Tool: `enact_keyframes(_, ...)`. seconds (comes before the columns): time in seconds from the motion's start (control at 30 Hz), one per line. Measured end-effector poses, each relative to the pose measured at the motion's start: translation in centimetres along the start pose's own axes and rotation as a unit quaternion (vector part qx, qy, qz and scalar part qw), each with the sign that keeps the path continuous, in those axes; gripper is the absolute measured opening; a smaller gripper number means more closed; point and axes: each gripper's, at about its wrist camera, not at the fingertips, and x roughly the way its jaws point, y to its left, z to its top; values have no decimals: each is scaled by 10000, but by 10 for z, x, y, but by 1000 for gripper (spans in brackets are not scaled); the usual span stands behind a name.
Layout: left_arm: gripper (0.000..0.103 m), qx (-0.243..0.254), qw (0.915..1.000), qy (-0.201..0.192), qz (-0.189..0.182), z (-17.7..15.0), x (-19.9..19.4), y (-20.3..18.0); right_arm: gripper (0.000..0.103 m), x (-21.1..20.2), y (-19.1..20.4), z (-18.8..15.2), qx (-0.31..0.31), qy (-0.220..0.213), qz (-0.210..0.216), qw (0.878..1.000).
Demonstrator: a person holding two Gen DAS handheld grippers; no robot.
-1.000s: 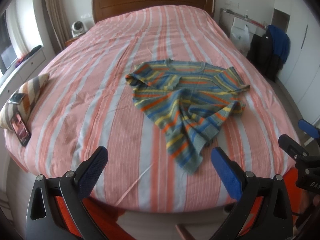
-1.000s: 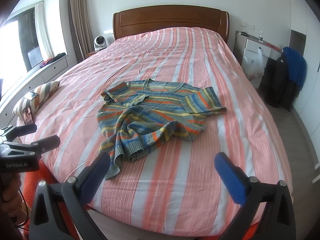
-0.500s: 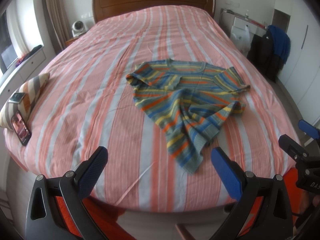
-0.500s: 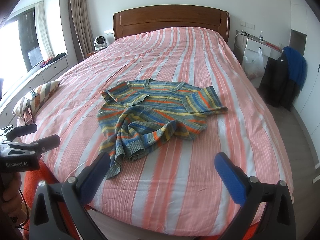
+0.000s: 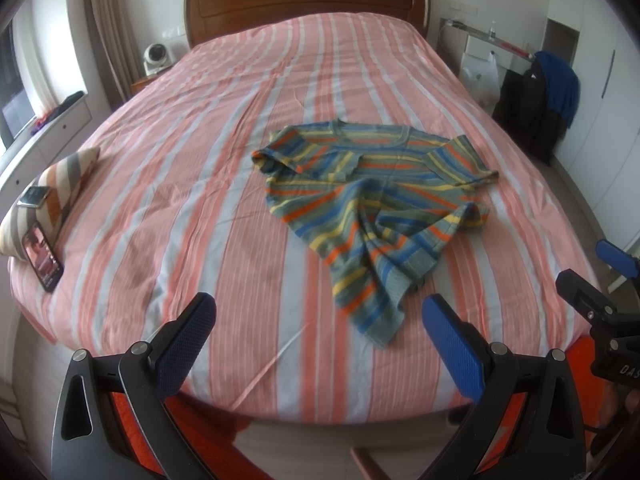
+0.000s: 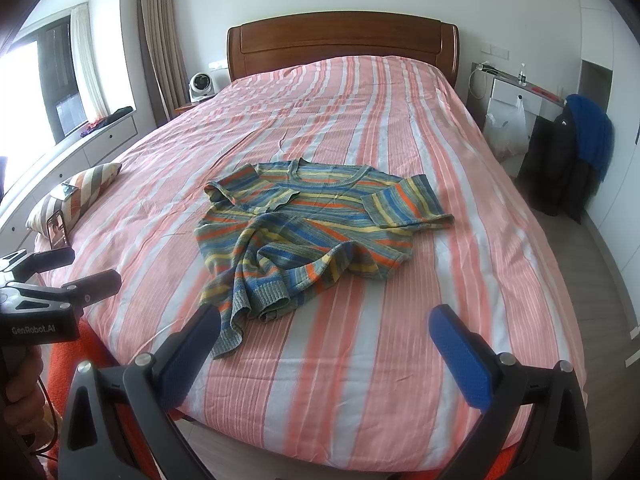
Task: Fold small clothes
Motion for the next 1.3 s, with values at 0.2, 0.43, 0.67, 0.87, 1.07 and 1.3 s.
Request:
enact_keyframes(0.2, 103, 1, 10000, 3, 0, 0, 0, 0, 103, 0, 1, 0, 9, 0, -4, 10000)
enact_keyframes(0.43, 103, -1, 10000, 7, -4, 0, 0, 0, 103, -3, 3, 0, 16, 11, 30, 10000)
enact_keyframes(0.67, 103, 8, 10000, -4, -4, -1, 0, 0, 103, -4, 3, 1, 19, 37, 38, 10000)
enact_keyframes(0.87, 103, 20, 10000, 27, -16, -5, -1, -3, 103, -3, 5, 2, -3, 41, 56, 10000)
enact_keyframes(1.07, 103, 22, 10000, 41, -31, -4, -1, -3, 103, -2, 5, 2, -1, 40, 59, 10000)
enact_keyframes(1.3, 103, -560, 9984, 60, 18, -1, 7, 45, 103, -7, -4, 2, 119, -105, 2, 9999)
